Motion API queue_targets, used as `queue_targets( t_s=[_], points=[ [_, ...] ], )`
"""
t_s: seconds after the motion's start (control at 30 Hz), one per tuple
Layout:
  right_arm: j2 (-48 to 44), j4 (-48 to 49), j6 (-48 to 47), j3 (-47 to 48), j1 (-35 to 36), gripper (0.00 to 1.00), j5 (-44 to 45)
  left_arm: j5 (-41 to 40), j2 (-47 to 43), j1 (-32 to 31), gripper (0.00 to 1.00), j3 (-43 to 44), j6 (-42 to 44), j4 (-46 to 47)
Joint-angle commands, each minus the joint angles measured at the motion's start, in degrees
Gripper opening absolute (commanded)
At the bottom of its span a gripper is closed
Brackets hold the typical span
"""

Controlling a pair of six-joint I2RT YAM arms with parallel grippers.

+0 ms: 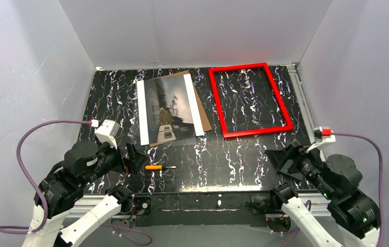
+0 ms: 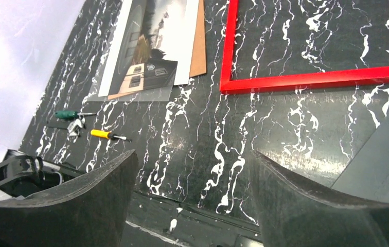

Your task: Take the photo out of the frame

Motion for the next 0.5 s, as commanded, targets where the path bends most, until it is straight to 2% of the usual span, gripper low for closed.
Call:
queue_targets(
  t_s=[0.0,0.1,0.17,0.3,0.4,0.47],
  points=[
    [-3.1,-5.3,3.0,2.8,0.2,0.84,3.8,-1.5,-0.1,-0.2,0.98,-0.3,-0.9,1.5],
    [-3.0,-6.9,3.0,4.8,0.2,0.8,3.5,-1.4,-0.1,-0.2,0.98,-0.1,-1.3,1.6],
    [-2.7,-7.4,2.8,5.9,0.2,0.84,2.9,-1.2,-0.1,-0.2,0.98,0.0,-1.4,1.6],
    [-3.1,-8.0,2.9,7.4,0.2,0.87,3.0,-1.8,-0.3,-0.2,0.98,0.8,-0.9,0.6],
    [-4.4,-8.0,3.0,7.8,0.2,0.96,3.7,-2.3,-0.8,-0.1,0.98,1.4,-0.5,0.0],
    [-5.5,-7.8,3.0,7.9,0.2,0.98,3.5,-2.7,-1.3,-0.2,0.98,1.3,-0.5,-0.1]
  ],
)
